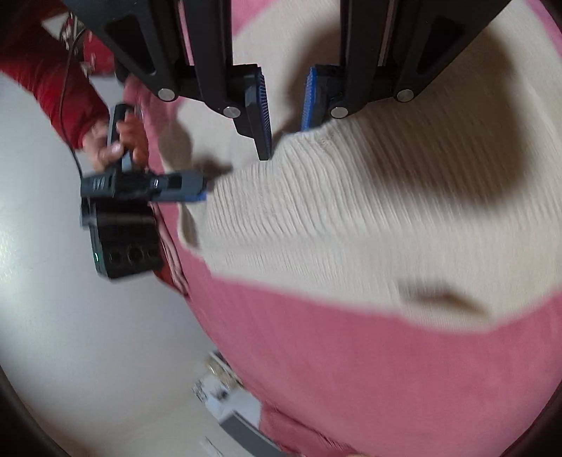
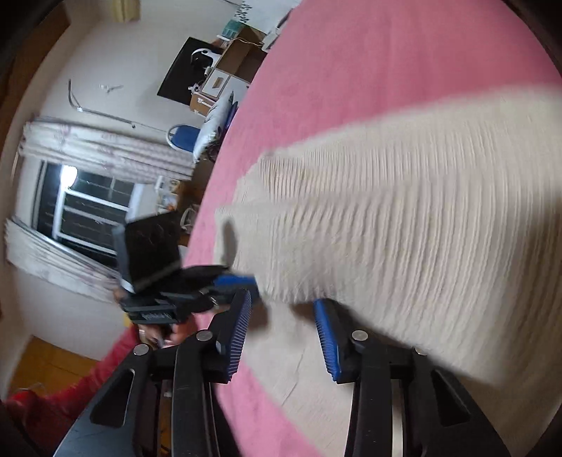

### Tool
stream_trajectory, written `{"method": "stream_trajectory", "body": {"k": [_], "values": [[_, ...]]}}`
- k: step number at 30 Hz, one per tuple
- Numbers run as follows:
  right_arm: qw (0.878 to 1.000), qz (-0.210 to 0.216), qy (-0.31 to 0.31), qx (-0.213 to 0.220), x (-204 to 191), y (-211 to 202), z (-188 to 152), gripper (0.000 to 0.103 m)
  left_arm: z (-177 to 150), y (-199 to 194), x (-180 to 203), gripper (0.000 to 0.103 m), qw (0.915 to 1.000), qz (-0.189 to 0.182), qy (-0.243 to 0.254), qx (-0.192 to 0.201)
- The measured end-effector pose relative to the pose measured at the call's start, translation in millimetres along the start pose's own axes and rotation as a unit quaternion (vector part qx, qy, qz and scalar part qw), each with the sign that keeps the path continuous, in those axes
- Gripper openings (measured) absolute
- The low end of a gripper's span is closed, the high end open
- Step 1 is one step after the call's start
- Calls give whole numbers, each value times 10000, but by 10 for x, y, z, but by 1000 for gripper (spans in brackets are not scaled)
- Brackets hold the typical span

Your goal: Fold clothes

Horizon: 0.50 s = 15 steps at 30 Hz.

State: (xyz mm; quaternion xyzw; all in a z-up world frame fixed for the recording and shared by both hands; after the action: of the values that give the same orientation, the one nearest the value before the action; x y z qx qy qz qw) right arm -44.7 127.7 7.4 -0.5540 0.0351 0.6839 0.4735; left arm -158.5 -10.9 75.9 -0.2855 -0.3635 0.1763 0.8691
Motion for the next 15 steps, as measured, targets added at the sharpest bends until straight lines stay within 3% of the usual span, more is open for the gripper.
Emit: {"method": "stream_trajectory", "body": {"k": [3,5,6,8,10,15], "values": [[9935,-886,-421,569,107,3,431,39,165,-31,-43,17,9973,567,154,447],[9730,-1877,-667,1162,203,-66,625,41,126,-56,-40,17,9934,880,321,666],[9652,-2074,-746,1406,209,-124,669,42,106,-68,-38,17,9908,1036,404,775],[9523,-2161,-1002,1909,102,-287,662,42,68,-94,-35,17,9843,1347,570,992],[9458,-2120,-1291,2093,-53,-351,539,42,30,-122,-30,17,9760,1655,735,1207],[9277,-2374,-2209,1852,-376,-154,75,42,-65,-195,-17,17,9480,2412,1142,1735]]}}
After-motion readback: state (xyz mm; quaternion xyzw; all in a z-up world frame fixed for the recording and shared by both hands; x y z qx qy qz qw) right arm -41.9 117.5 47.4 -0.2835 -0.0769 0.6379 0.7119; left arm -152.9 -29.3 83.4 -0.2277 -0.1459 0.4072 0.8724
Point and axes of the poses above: each gripper's, at about its wrist camera, not at the fingertips, and y roughly the way its jaws point, x to its right, z to its top, the point moved 2 cm from there along y, roughly the way its jaws point, and after that the axes turned 12 degrees about x, right-handed, at the moved point
